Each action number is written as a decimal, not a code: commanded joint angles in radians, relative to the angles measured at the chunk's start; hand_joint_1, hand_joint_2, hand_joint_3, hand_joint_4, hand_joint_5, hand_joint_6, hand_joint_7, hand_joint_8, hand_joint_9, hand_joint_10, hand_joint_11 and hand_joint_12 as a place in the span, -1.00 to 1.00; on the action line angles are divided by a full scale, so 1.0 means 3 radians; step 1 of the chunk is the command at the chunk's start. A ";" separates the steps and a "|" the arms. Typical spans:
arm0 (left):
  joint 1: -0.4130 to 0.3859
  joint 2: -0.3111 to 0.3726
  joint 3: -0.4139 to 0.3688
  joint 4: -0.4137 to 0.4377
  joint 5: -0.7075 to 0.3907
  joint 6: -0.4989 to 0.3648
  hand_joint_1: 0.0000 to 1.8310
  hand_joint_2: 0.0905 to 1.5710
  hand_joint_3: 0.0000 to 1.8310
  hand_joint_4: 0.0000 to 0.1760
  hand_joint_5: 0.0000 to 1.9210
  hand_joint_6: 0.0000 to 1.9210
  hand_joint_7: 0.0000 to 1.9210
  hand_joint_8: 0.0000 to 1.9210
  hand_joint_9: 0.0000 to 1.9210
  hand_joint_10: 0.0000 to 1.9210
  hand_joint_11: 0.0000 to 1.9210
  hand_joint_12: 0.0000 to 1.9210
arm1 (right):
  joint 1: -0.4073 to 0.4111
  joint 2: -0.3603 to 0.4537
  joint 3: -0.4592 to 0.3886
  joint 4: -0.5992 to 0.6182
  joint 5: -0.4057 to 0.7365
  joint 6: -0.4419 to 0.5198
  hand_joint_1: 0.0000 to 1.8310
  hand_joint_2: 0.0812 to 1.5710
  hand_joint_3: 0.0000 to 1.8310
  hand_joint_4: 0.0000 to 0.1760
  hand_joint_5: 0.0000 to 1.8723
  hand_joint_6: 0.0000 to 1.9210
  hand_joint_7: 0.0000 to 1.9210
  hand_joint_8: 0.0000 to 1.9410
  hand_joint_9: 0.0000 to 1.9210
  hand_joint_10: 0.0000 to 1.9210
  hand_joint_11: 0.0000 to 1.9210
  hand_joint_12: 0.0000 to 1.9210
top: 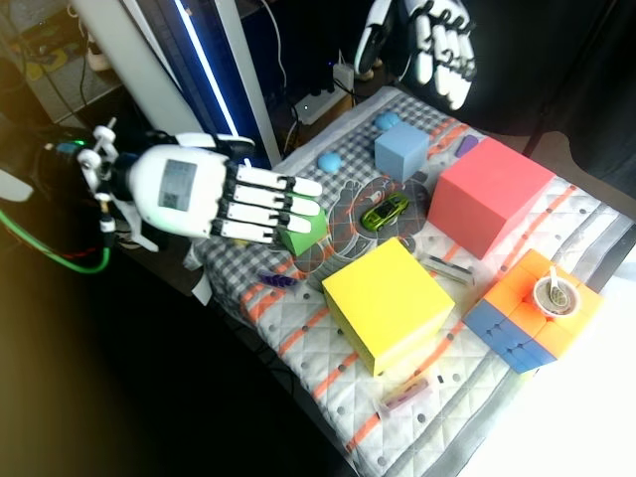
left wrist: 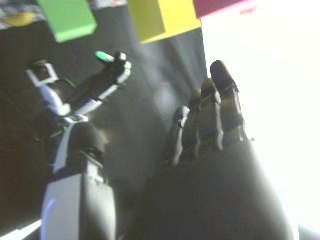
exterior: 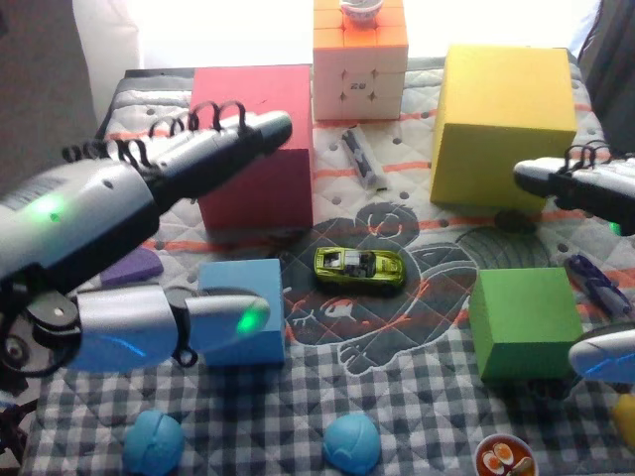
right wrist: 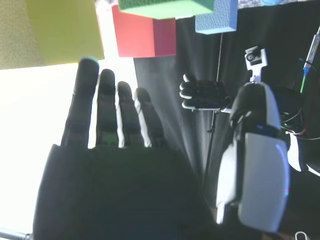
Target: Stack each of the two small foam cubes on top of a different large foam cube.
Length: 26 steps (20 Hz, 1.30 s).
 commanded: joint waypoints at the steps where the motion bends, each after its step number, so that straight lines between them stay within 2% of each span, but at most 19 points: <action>1: -0.0005 -0.0042 0.0026 -0.0023 -0.0276 -0.0011 -0.43 0.45 -1.00 -0.09 -1.00 -1.00 -0.97 -0.99 -0.95 -0.99 -1.00 -0.54 | 0.0068 -0.0028 0.0023 0.0023 0.0258 0.0009 -0.43 0.24 -0.77 -1.00 -1.00 -1.00 -1.00 -0.90 -1.00 -0.25 -1.00 1.00; 3: 0.0010 -0.0123 0.0077 -0.0099 -0.0177 -0.0011 -0.44 0.44 -1.00 -0.31 -1.00 -1.00 -0.96 -1.00 -0.94 -0.99 -1.00 -0.70 | 0.0101 -0.0101 0.0071 0.0023 0.0163 0.0009 -0.41 0.26 -0.80 -1.00 -1.00 -1.00 -0.98 -0.89 -1.00 0.01 -1.00 1.00; 4: 0.0011 -0.0160 0.0100 -0.0134 -0.0118 -0.0010 -0.47 0.43 -1.00 -0.50 -1.00 -1.00 -0.96 -1.00 -0.93 -0.99 -1.00 -0.59 | 0.0107 -0.0125 0.0085 0.0023 0.0128 0.0009 -0.42 0.26 -0.80 -1.00 -1.00 -1.00 -1.00 -0.97 -1.00 -0.22 -1.00 1.00; 5: 0.0011 -0.0203 0.0133 -0.0187 -0.0046 -0.0010 -0.45 0.42 -1.00 -0.50 -1.00 -1.00 -0.98 -1.00 -0.94 -1.00 -1.00 -0.57 | 0.0111 -0.0153 0.0098 0.0024 0.0091 0.0009 -0.41 0.26 -0.81 -1.00 -1.00 -1.00 -1.00 -1.00 -1.00 -0.41 -1.00 1.00; 6: 0.0012 -0.0235 0.0159 -0.0226 0.0010 -0.0010 -0.41 0.38 -1.00 -0.64 -1.00 -1.00 -0.97 -1.00 -0.92 -0.99 -1.00 -0.35 | 0.0116 -0.0183 0.0116 0.0025 0.0054 0.0009 -0.39 0.25 -0.82 -1.00 -1.00 -1.00 -0.99 -0.99 -1.00 -0.43 -1.00 1.00; 8: 0.0024 -0.0295 0.0190 -0.0241 0.0124 -0.0009 -0.42 0.35 -1.00 -0.41 -1.00 -1.00 -0.98 -1.00 -0.93 -0.99 -1.00 -0.18 | 0.0137 -0.0241 0.0151 0.0024 -0.0027 0.0009 -0.37 0.23 -0.83 -1.00 -1.00 -1.00 -0.98 -0.99 -1.00 -0.42 -1.00 1.00; 12: 0.0024 -0.0454 0.0270 -0.0318 0.0337 0.0056 -0.30 0.32 -1.00 0.00 -1.00 -1.00 -1.00 -1.00 -0.97 -1.00 -1.00 -0.26 | 0.0144 -0.0311 0.0206 0.0051 -0.0116 0.0009 -0.35 0.19 -0.84 -1.00 -1.00 -1.00 -0.98 -0.98 -1.00 -0.34 -1.00 1.00; 13: 0.0025 -0.0479 0.0280 -0.0351 0.0380 0.0086 -0.28 0.32 -1.00 0.17 -1.00 -1.00 -1.00 -1.00 -0.98 -1.00 -1.00 -0.27 | 0.0144 -0.0330 0.0216 0.0056 -0.0137 0.0009 -0.33 0.18 -0.84 -1.00 -1.00 -1.00 -0.97 -0.98 -1.00 -0.31 -1.00 1.00; 15: 0.0027 -0.0520 0.0284 -0.0452 0.0435 0.0255 -0.22 0.31 -1.00 -0.01 -1.00 -1.00 -0.99 -1.00 -0.96 -0.98 -1.00 -0.15 | 0.0148 -0.0372 0.0242 0.0064 -0.0186 0.0009 -0.29 0.18 -0.84 -1.00 -1.00 -1.00 -0.95 -0.96 -1.00 -0.27 -1.00 1.00; 17: 0.0026 -0.0573 0.0318 -0.0501 0.0456 0.0314 -0.14 0.31 -1.00 -0.06 -1.00 -1.00 -0.98 -1.00 -0.96 -0.96 -1.00 -0.06 | 0.0151 -0.0429 0.0282 0.0071 -0.0245 0.0009 -0.27 0.19 -0.85 -1.00 -1.00 -1.00 -0.93 -0.94 -1.00 -0.23 -1.00 0.95; 18: 0.0025 -0.0594 0.0335 -0.0511 0.0458 0.0314 -0.02 0.31 -1.00 -0.34 -0.96 -0.99 -0.90 -0.97 -0.90 -0.91 -1.00 0.15 | 0.0153 -0.0452 0.0299 0.0072 -0.0265 0.0009 -0.24 0.21 -0.85 -1.00 -0.99 -1.00 -0.88 -0.91 -1.00 -0.16 -1.00 0.91; 19: 0.0024 -0.0609 0.0351 -0.0532 0.0458 0.0314 0.05 0.29 -1.00 -0.49 -0.90 -0.97 -0.83 -0.94 -0.98 -0.48 -1.00 0.45 | 0.0160 -0.0485 0.0321 0.0077 -0.0296 0.0009 -0.21 0.25 -0.89 -1.00 -0.99 -0.95 -0.87 -0.82 -1.00 -0.11 -1.00 0.88; 20: 0.0023 -0.0629 0.0368 -0.0558 0.0450 0.0314 0.16 0.28 -1.00 -0.53 -0.82 -0.94 -0.77 -0.91 -1.00 -0.19 -1.00 0.66 | 0.0170 -0.0523 0.0343 0.0079 -0.0325 0.0009 -0.13 0.28 -0.93 -1.00 -1.00 -0.69 -0.85 -0.57 -1.00 0.07 -1.00 0.90; 21: 0.0022 -0.0643 0.0380 -0.0569 0.0445 0.0314 0.23 0.27 -1.00 -0.61 -0.77 -0.88 -0.80 -0.69 -1.00 -0.02 -1.00 0.77 | 0.0172 -0.0540 0.0353 0.0079 -0.0335 0.0009 -0.09 0.31 -0.95 -1.00 -1.00 -0.49 -0.86 -0.38 -1.00 0.18 -1.00 0.89; 22: 0.0021 -0.0656 0.0390 -0.0579 0.0424 0.0316 0.26 0.29 -1.00 -0.60 -0.76 -0.78 -0.91 -0.31 -1.00 0.10 -1.00 0.87 | 0.0175 -0.0566 0.0368 0.0084 -0.0341 0.0009 -0.03 0.32 -0.96 -1.00 -1.00 -0.25 -0.80 -0.23 -0.93 0.24 -1.00 0.93; 23: 0.0014 -0.0659 0.0392 -0.0581 0.0412 0.0326 0.33 0.29 -1.00 -0.89 -0.80 -0.42 -0.98 0.12 -1.00 0.39 -1.00 0.97 | 0.0179 -0.0568 0.0369 0.0087 -0.0340 0.0009 0.09 0.37 -0.95 -1.00 -0.97 0.12 -0.65 0.08 -0.75 0.44 -0.94 0.99; 24: 0.0003 -0.0658 0.0388 -0.0598 0.0369 0.0352 0.35 0.39 -0.97 -1.00 -0.91 0.09 -1.00 0.40 -1.00 0.65 -0.95 0.99 | 0.0191 -0.0564 0.0368 0.0088 -0.0336 0.0009 0.35 0.47 -0.90 -1.00 -0.81 0.47 -0.33 0.42 -0.43 0.79 -0.53 1.00; 25: 0.0002 -0.0649 0.0383 -0.0600 0.0332 0.0352 0.34 0.56 -0.93 -1.00 -1.00 0.56 -1.00 0.60 -1.00 0.88 -0.90 1.00 | 0.0204 -0.0553 0.0368 0.0088 -0.0324 0.0009 0.20 0.67 -0.91 -1.00 -0.56 0.75 -0.30 0.72 -0.34 0.98 -0.31 1.00; 26: 0.0002 -0.0623 0.0363 -0.0600 0.0248 0.0354 0.33 0.60 -0.93 -1.00 -1.00 0.62 -1.00 0.62 -1.00 0.86 -0.88 1.00 | 0.0217 -0.0522 0.0352 0.0085 -0.0289 0.0009 0.18 0.70 -0.90 -1.00 -0.56 0.78 -0.33 0.79 -0.30 1.00 -0.26 1.00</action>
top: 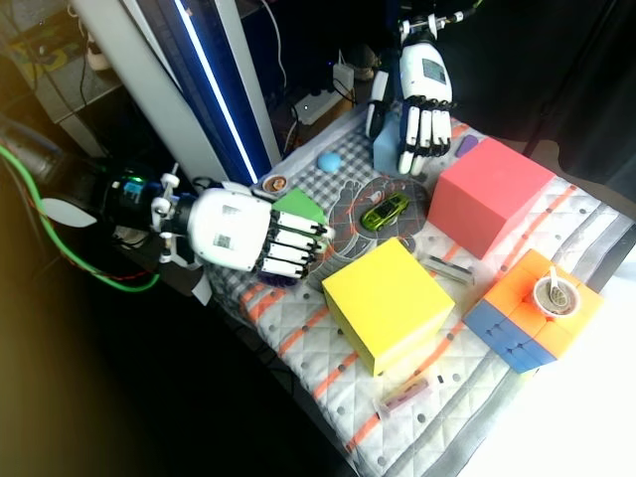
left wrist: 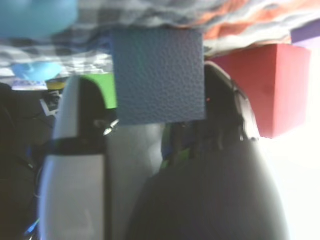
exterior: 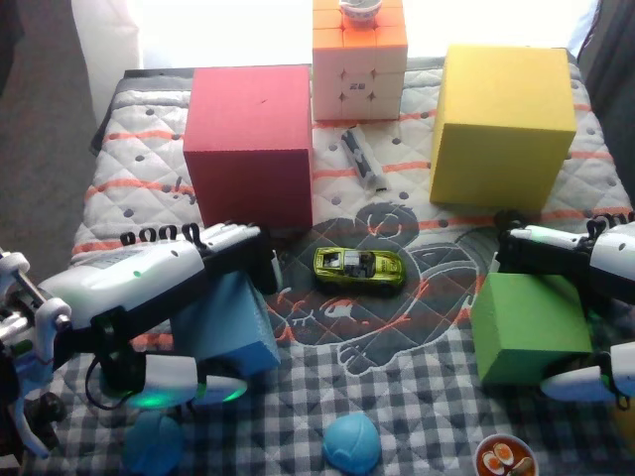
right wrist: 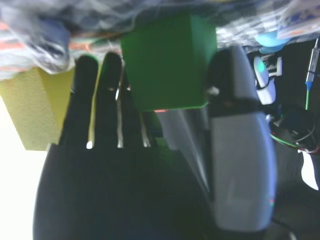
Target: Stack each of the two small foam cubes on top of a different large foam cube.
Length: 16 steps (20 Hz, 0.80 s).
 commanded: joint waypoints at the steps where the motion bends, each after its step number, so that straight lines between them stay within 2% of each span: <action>1: -0.0037 0.0044 -0.0044 0.0052 -0.0488 -0.0003 0.33 0.60 -0.93 -1.00 -1.00 0.62 -1.00 0.62 -1.00 0.86 -0.88 1.00 | 0.0051 0.0082 -0.0027 -0.0001 0.0426 0.0016 0.18 0.70 -0.90 -1.00 -0.56 0.78 -0.33 0.79 -0.30 1.00 -0.26 1.00; 2: -0.0039 0.0092 -0.0083 0.0080 -0.0568 -0.0002 0.30 0.64 -0.96 -1.00 -1.00 0.64 -1.00 0.64 -1.00 0.81 -0.91 1.00 | 0.0059 0.0150 -0.0069 -0.0013 0.0495 0.0016 0.16 0.72 -0.89 -1.00 -0.58 0.79 -0.37 0.88 -0.31 1.00 -0.25 1.00; 3: -0.0040 0.0140 -0.0125 0.0114 -0.0643 -0.0002 0.30 0.65 -0.97 -1.00 -1.00 0.65 -1.00 0.62 -1.00 0.79 -0.94 1.00 | 0.0067 0.0211 -0.0114 -0.0030 0.0562 0.0016 0.18 0.69 -0.88 -1.00 -0.55 0.76 -0.34 0.84 -0.28 1.00 -0.28 1.00; 4: -0.0042 0.0207 -0.0182 0.0178 -0.0756 -0.0002 0.36 0.62 -0.98 -1.00 -1.00 0.66 -1.00 0.59 -1.00 0.79 -0.98 1.00 | 0.0073 0.0290 -0.0170 -0.0046 0.0662 0.0016 0.36 0.53 -0.67 -1.00 -0.57 0.79 -0.36 0.80 -0.36 0.91 -0.46 1.00; 5: -0.0054 0.0255 -0.0224 0.0239 -0.0821 -0.0002 0.39 0.60 -1.00 -1.00 -1.00 0.66 -1.00 0.54 -1.00 0.76 -0.98 1.00 | 0.0073 0.0354 -0.0211 -0.0047 0.0754 0.0016 0.39 0.50 -0.58 -1.00 -0.60 0.84 -0.38 0.84 -0.39 0.91 -0.53 1.00; 6: -0.0089 0.0290 -0.0261 0.0311 -0.0839 -0.0001 0.35 0.62 -0.99 -1.00 -1.00 0.63 -1.00 0.54 -1.00 0.75 -1.00 1.00 | 0.0073 0.0415 -0.0248 -0.0047 0.0823 0.0016 0.21 0.59 -0.70 -1.00 -0.58 0.84 -0.34 0.80 -0.36 0.91 -0.47 1.00; 7: -0.0139 0.0317 -0.0288 0.0371 -0.0822 -0.0001 0.35 0.62 -0.99 -1.00 -1.00 0.63 -1.00 0.56 -1.00 0.76 -1.00 1.00 | 0.0075 0.0468 -0.0279 -0.0057 0.0871 0.0016 0.36 0.56 -0.71 -1.00 -0.59 0.83 -0.36 0.76 -0.37 0.85 -0.51 1.00; 8: -0.0214 0.0336 -0.0303 0.0437 -0.0761 -0.0001 0.37 0.60 -1.00 -0.80 -1.00 0.62 -1.00 0.56 -1.00 0.77 -1.00 1.00 | 0.0102 0.0511 -0.0307 -0.0082 0.0895 0.0016 0.40 0.54 -0.73 -1.00 -0.58 0.83 -0.35 0.70 -0.35 0.79 -0.45 1.00; 9: -0.0300 0.0346 -0.0306 0.0494 -0.0689 -0.0001 0.35 0.60 -1.00 -0.71 -1.00 0.62 -1.00 0.55 -1.00 0.77 -1.00 1.00 | 0.0152 0.0530 -0.0312 -0.0121 0.0890 0.0016 0.40 0.58 -0.81 -1.00 -0.57 0.82 -0.34 0.66 -0.33 0.74 -0.43 1.00; 10: -0.0410 0.0363 -0.0301 0.0567 -0.0567 -0.0001 0.34 0.59 -1.00 -0.51 -1.00 0.63 -1.00 0.53 -1.00 0.77 -1.00 1.00 | 0.0234 0.0535 -0.0302 -0.0159 0.0844 0.0016 0.25 0.63 -0.89 -1.00 -0.52 0.75 -0.28 0.65 -0.32 0.82 -0.36 1.00; 12: -0.0632 0.0412 -0.0284 0.0700 -0.0364 0.0000 0.34 0.59 -1.00 -0.15 -1.00 0.66 -1.00 0.53 -1.00 0.78 -1.00 1.00 | 0.0417 0.0502 -0.0251 -0.0194 0.0718 0.0016 0.20 0.68 -0.95 -1.00 -0.51 0.76 -0.29 0.66 -0.39 0.90 -0.39 1.00; 13: -0.0781 0.0440 -0.0267 0.0777 -0.0205 0.0000 0.32 0.60 -1.00 -0.11 -1.00 0.65 -1.00 0.50 -1.00 0.79 -1.00 1.00 | 0.0516 0.0459 -0.0204 -0.0220 0.0606 0.0016 0.18 0.71 -0.97 -1.00 -0.52 0.79 -0.31 0.66 -0.44 0.91 -0.44 1.00; 14: -0.0922 0.0449 -0.0233 0.0832 -0.0049 0.0000 0.30 0.61 -0.99 -0.33 -1.00 0.60 -1.00 0.50 -1.00 0.82 -0.95 1.00 | 0.0644 0.0412 -0.0147 -0.0266 0.0446 0.0016 0.15 0.74 -0.98 -1.00 -0.55 0.86 -0.35 0.69 -0.44 0.93 -0.41 1.00; 15: -0.1100 0.0447 -0.0180 0.0871 0.0148 0.0001 0.28 0.63 -0.99 -0.16 -1.00 0.58 -1.00 0.45 -1.00 0.78 -0.99 1.00 | 0.0815 0.0362 -0.0088 -0.0368 0.0209 0.0016 0.14 0.76 -0.98 -1.00 -0.54 0.92 -0.39 0.67 -0.48 0.89 -0.44 1.00; 16: -0.1187 0.0443 -0.0151 0.0895 0.0254 0.0001 0.30 0.61 -1.00 -0.15 -1.00 0.58 -1.00 0.46 -1.00 0.80 -0.92 1.00 | 0.0917 0.0338 -0.0056 -0.0440 0.0090 0.0016 0.20 0.70 -1.00 -1.00 -0.51 0.76 -0.28 0.60 -0.37 0.80 -0.39 1.00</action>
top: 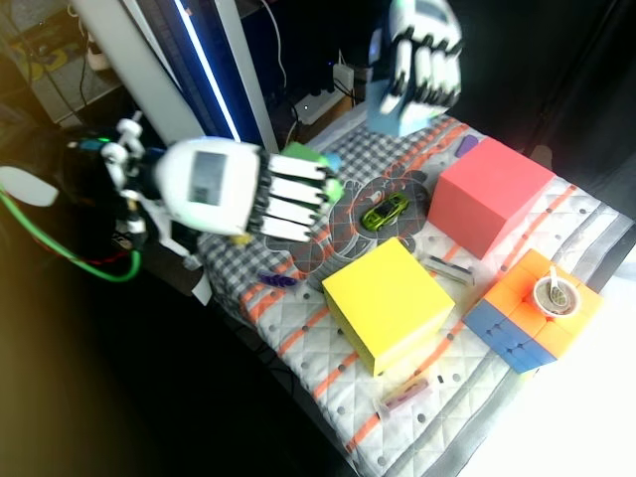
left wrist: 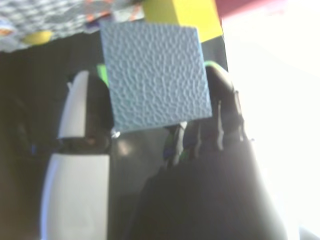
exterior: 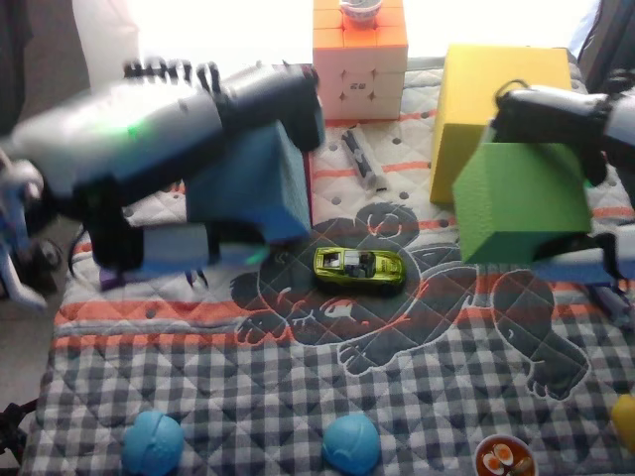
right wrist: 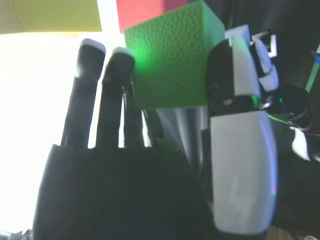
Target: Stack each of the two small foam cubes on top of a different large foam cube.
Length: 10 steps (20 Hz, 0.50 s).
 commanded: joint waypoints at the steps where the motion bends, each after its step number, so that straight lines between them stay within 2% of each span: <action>1: -0.0111 -0.0012 0.0015 0.0064 -0.0123 -0.0001 0.32 0.58 -1.00 -0.17 -1.00 0.61 -1.00 0.50 -1.00 0.81 -0.88 1.00 | 0.0149 0.0004 0.0032 -0.0070 0.0111 0.0012 0.22 0.69 -1.00 -1.00 -0.51 0.73 -0.25 0.57 -0.35 0.75 -0.39 1.00; 2: -0.0177 -0.0016 0.0028 0.0088 -0.0060 -0.0001 0.34 0.55 -1.00 -0.18 -1.00 0.64 -1.00 0.48 -1.00 0.74 -0.92 1.00 | 0.0252 -0.0004 0.0051 -0.0149 -0.0002 0.0012 0.22 0.69 -1.00 -1.00 -0.52 0.73 -0.26 0.60 -0.39 0.75 -0.45 1.00; 3: -0.0267 -0.0018 0.0039 0.0162 0.0021 -0.0001 0.37 0.51 -1.00 -0.23 -1.00 0.67 -1.00 0.53 -1.00 0.72 -0.95 0.99 | 0.0373 -0.0019 0.0074 -0.0227 -0.0138 0.0012 0.24 0.71 -1.00 -1.00 -0.54 0.68 -0.28 0.72 -0.44 0.92 -0.45 1.00; 4: -0.0339 -0.0022 0.0057 0.0203 0.0086 -0.0001 0.33 0.54 -1.00 0.14 -1.00 0.70 -1.00 0.62 -1.00 0.77 -0.95 0.98 | 0.0453 -0.0031 0.0089 -0.0282 -0.0229 0.0012 0.23 0.72 -0.99 -1.00 -0.54 0.66 -0.29 0.78 -0.43 0.98 -0.37 1.00; 5: -0.0426 -0.0037 0.0087 0.0265 0.0181 -0.0001 0.28 0.57 -1.00 0.31 -1.00 0.69 -1.00 0.62 -1.00 0.72 -0.99 0.89 | 0.0547 -0.0041 0.0098 -0.0365 -0.0311 0.0012 0.24 0.72 -0.99 -1.00 -0.54 0.65 -0.29 0.82 -0.26 1.00 -0.16 1.00; 6: -0.0510 -0.0052 0.0118 0.0316 0.0285 -0.0001 0.29 0.54 -1.00 0.40 -1.00 0.71 -1.00 0.68 -0.94 0.71 -1.00 0.83 | 0.0633 -0.0065 0.0121 -0.0416 -0.0412 0.0012 0.23 0.74 -0.99 -1.00 -0.57 0.66 -0.31 0.87 -0.13 1.00 0.03 1.00; 7: -0.0679 -0.0075 0.0158 0.0415 0.0426 -0.0001 0.31 0.53 -1.00 0.45 -1.00 0.74 -1.00 0.70 -0.93 0.71 -1.00 0.82 | 0.0746 -0.0099 0.0151 -0.0474 -0.0554 0.0012 0.23 0.74 -0.99 -1.00 -0.57 0.67 -0.31 0.88 -0.07 1.00 0.10 1.00; 8: -0.0808 -0.0096 0.0184 0.0467 0.0511 -0.0001 0.29 0.53 -1.00 0.46 -1.00 0.73 -1.00 0.64 -0.97 0.69 -1.00 0.83 | 0.0819 -0.0115 0.0169 -0.0537 -0.0644 0.0012 0.38 0.71 -0.98 -1.00 -0.55 0.66 -0.39 0.81 -0.30 0.93 -0.14 1.00; 9: -0.0894 -0.0119 0.0210 0.0480 0.0574 -0.0001 0.29 0.52 -1.00 0.26 -1.00 0.72 -1.00 0.64 -0.98 0.72 -1.00 0.88 | 0.0917 -0.0131 0.0195 -0.0587 -0.0736 0.0012 0.54 0.65 -1.00 -1.00 -0.71 0.69 -0.44 0.70 -0.35 0.85 -0.25 1.00; 10: -0.0946 -0.0125 0.0234 0.0481 0.0592 0.0001 0.29 0.51 -1.00 0.01 -1.00 0.69 -1.00 0.67 -0.98 0.76 -1.00 0.93 | 0.1005 -0.0159 0.0224 -0.0621 -0.0792 0.0012 0.41 0.69 -0.96 -1.00 -0.57 0.72 -0.47 0.77 -0.39 0.92 -0.29 1.00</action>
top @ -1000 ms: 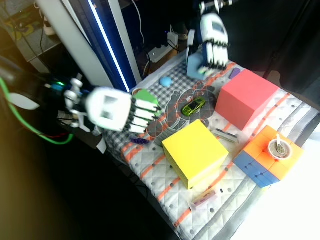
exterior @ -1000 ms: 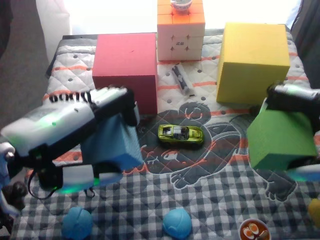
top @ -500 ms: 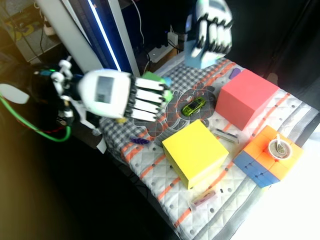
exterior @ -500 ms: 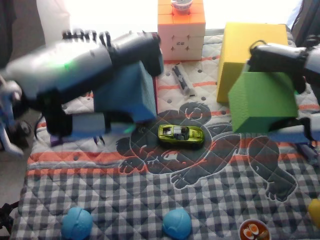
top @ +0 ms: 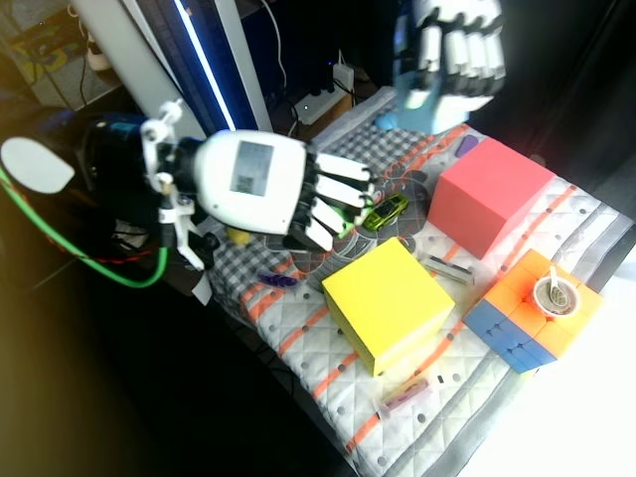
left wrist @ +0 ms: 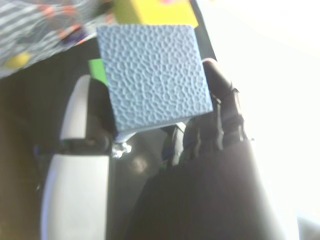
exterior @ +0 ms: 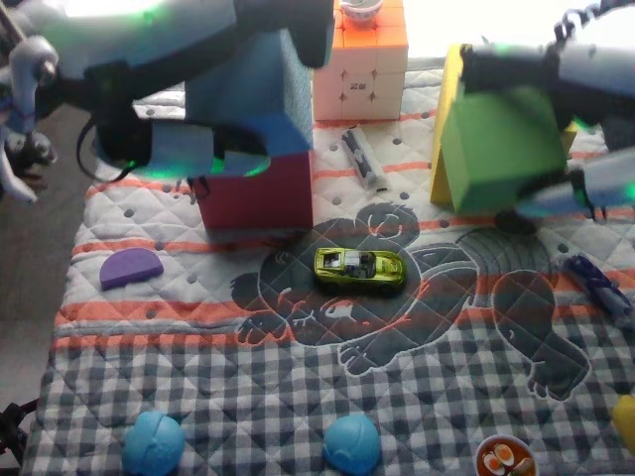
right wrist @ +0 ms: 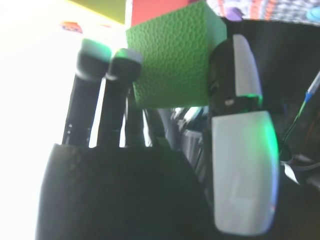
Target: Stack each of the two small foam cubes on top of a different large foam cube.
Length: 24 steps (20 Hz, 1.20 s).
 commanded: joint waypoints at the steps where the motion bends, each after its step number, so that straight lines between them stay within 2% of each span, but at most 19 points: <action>1: -0.0054 -0.0007 0.0016 0.0006 -0.0274 0.0018 0.30 0.48 -1.00 -0.19 -1.00 0.67 -1.00 0.69 -0.98 0.82 -0.93 0.99 | 0.0082 0.0003 0.0023 0.0011 0.0270 0.0004 0.39 0.70 -0.96 -1.00 -0.51 0.72 -0.48 0.79 -0.42 0.93 -0.35 1.00; 2: -0.0086 -0.0010 0.0032 -0.0003 -0.0275 0.0069 0.30 0.49 -1.00 -0.22 -1.00 0.66 -1.00 0.61 -1.00 0.83 -0.90 1.00 | 0.0150 -0.0022 0.0054 0.0000 0.0241 0.0004 0.38 0.70 -0.96 -1.00 -0.49 0.72 -0.48 0.78 -0.43 0.93 -0.40 1.00; 4: -0.0125 -0.0023 0.0035 -0.0306 -0.0306 0.0464 0.38 0.42 -1.00 -0.41 -0.92 0.54 -1.00 0.28 -0.88 0.65 -0.75 0.96 | 0.0253 -0.0035 0.0108 0.0001 0.0217 0.0004 0.39 0.68 -0.97 -1.00 -0.51 0.75 -0.42 0.67 -0.36 0.87 -0.24 1.00; 5: -0.0139 -0.0029 0.0037 -0.0375 -0.0323 0.0558 0.38 0.39 -1.00 -0.80 -0.91 0.44 -1.00 0.17 -0.77 0.57 -0.68 0.89 | 0.0302 -0.0035 0.0142 0.0004 0.0205 0.0004 0.38 0.71 -0.96 -1.00 -0.56 0.87 -0.45 0.66 -0.39 0.88 -0.29 1.00; 6: -0.0147 -0.0034 0.0039 -0.0487 -0.0347 0.0704 0.38 0.39 -1.00 -0.80 -0.91 0.44 -1.00 0.17 -0.77 0.57 -0.68 0.89 | 0.0369 -0.0042 0.0185 0.0023 0.0184 0.0004 0.38 0.71 -0.96 -1.00 -0.56 0.87 -0.45 0.66 -0.39 0.88 -0.29 1.00; 7: -0.0152 -0.0040 0.0045 -0.0559 -0.0358 0.0798 0.40 0.40 -1.00 -1.00 -0.89 0.35 -1.00 0.14 -0.57 0.57 -0.47 0.82 | 0.0454 -0.0053 0.0218 0.0023 0.0151 0.0004 0.37 0.72 -0.97 -1.00 -0.59 0.91 -0.47 0.68 -0.40 0.88 -0.34 1.00; 8: -0.0162 -0.0060 0.0071 -0.0662 -0.0362 0.0937 0.41 0.38 -1.00 -1.00 -0.81 0.31 -0.94 0.32 -0.57 0.59 -0.45 0.83 | 0.0578 -0.0079 0.0280 0.0022 0.0078 0.0004 0.35 0.77 -0.98 -1.00 -0.63 0.97 -0.52 0.76 -0.44 0.92 -0.49 1.00; 9: -0.0171 -0.0090 0.0114 -0.0802 -0.0361 0.1023 0.41 0.36 -1.00 -0.94 -0.81 0.34 -0.95 0.38 -0.67 0.65 -0.56 0.92 | 0.0670 -0.0081 0.0321 0.0023 0.0039 0.0004 0.17 0.78 -0.99 -1.00 -0.58 0.95 -0.45 0.74 -0.56 0.91 -0.51 1.00; 11: -0.0183 -0.0138 0.0177 -0.0868 -0.0352 0.1024 0.41 0.36 -1.00 -0.96 -0.81 0.34 -0.94 0.36 -0.66 0.68 -0.53 0.93 | 0.0691 -0.0093 0.0368 0.0056 0.0004 0.0004 0.13 0.79 -0.99 -1.00 -0.56 0.94 -0.44 0.73 -0.60 0.90 -0.53 1.00; 12: -0.0199 -0.0180 0.0232 -0.0965 -0.0348 0.1066 0.41 0.38 -1.00 -1.00 -0.82 0.34 -0.94 0.29 -0.66 0.68 -0.53 0.96 | 0.0706 -0.0118 0.0411 0.0071 -0.0025 0.0004 0.12 0.79 -0.99 -1.00 -0.57 0.93 -0.43 0.74 -0.59 0.90 -0.55 1.00; 13: -0.0205 -0.0221 0.0275 -0.1120 -0.0341 0.1214 0.40 0.37 -1.00 -1.00 -0.80 0.27 -0.87 0.28 -0.55 0.68 -0.46 0.96 | 0.0713 -0.0147 0.0453 0.0075 -0.0068 0.0004 0.10 0.80 -0.99 -0.83 -0.53 0.90 -0.49 0.81 -0.63 0.93 -0.52 1.00; 15: -0.0214 -0.0285 0.0323 -0.1484 -0.0326 0.1653 0.41 0.38 -1.00 -1.00 -0.77 0.16 -0.67 0.01 -0.32 0.42 -0.32 0.82 | 0.0713 -0.0230 0.0560 0.0119 -0.0158 0.0004 0.11 0.80 -1.00 -0.95 -0.55 0.92 -0.45 0.76 -0.64 0.95 -0.59 1.00; 16: -0.0214 -0.0328 0.0355 -0.1698 -0.0325 0.1902 0.43 0.39 -1.00 -1.00 -0.75 0.14 -0.69 0.06 -0.41 0.57 -0.32 0.91 | 0.0713 -0.0272 0.0627 0.0152 -0.0220 0.0004 0.14 0.78 -1.00 -1.00 -0.56 0.92 -0.39 0.70 -0.68 0.90 -0.81 1.00; 17: -0.0214 -0.0362 0.0395 -0.1811 -0.0325 0.1997 0.43 0.39 -1.00 -1.00 -0.75 0.14 -0.69 0.06 -0.41 0.57 -0.32 0.91 | 0.0713 -0.0298 0.0672 0.0175 -0.0268 0.0004 0.14 0.78 -1.00 -1.00 -0.56 0.92 -0.39 0.70 -0.68 0.90 -0.81 1.00; 19: -0.0214 -0.0427 0.0500 -0.1991 -0.0280 0.2057 0.36 0.41 -1.00 -1.00 -0.78 0.28 -0.73 -0.01 -0.42 0.55 -0.34 0.93 | 0.0709 -0.0362 0.0773 0.0226 -0.0369 0.0004 0.15 0.76 -1.00 -1.00 -0.54 0.92 -0.38 0.65 -0.75 0.74 -0.99 1.00; 20: -0.0213 -0.0457 0.0566 -0.2083 -0.0243 0.2062 0.37 0.41 -1.00 -1.00 -0.85 0.36 -0.78 0.08 -0.42 0.57 -0.33 0.92 | 0.0695 -0.0396 0.0825 0.0256 -0.0406 0.0004 0.15 0.77 -1.00 -1.00 -0.54 0.92 -0.40 0.66 -0.68 0.74 -0.74 1.00; 21: -0.0212 -0.0477 0.0605 -0.2186 -0.0223 0.2116 0.37 0.41 -1.00 -1.00 -0.85 0.36 -0.78 0.08 -0.42 0.57 -0.33 0.92 | 0.0682 -0.0417 0.0856 0.0270 -0.0440 0.0004 0.15 0.77 -1.00 -1.00 -0.54 0.92 -0.40 0.66 -0.68 0.74 -0.74 1.00; 22: -0.0212 -0.0507 0.0638 -0.2374 -0.0217 0.2291 0.36 0.43 -1.00 -0.90 -0.92 0.39 -0.93 -0.01 -0.69 0.59 -0.62 0.96 | 0.0660 -0.0448 0.0903 0.0287 -0.0489 0.0004 0.15 0.77 -1.00 -1.00 -0.57 0.92 -0.38 0.67 -0.59 0.74 -0.59 1.00; 24: -0.0184 -0.0575 0.0683 -0.2653 -0.0233 0.2622 0.38 0.45 -1.00 -0.78 -0.98 0.40 -0.99 -0.10 -0.87 0.60 -0.80 0.99 | 0.0566 -0.0524 0.1009 0.0379 -0.0534 0.0004 0.13 0.77 -1.00 -1.00 -0.55 0.91 -0.42 0.69 -0.58 0.77 -0.55 1.00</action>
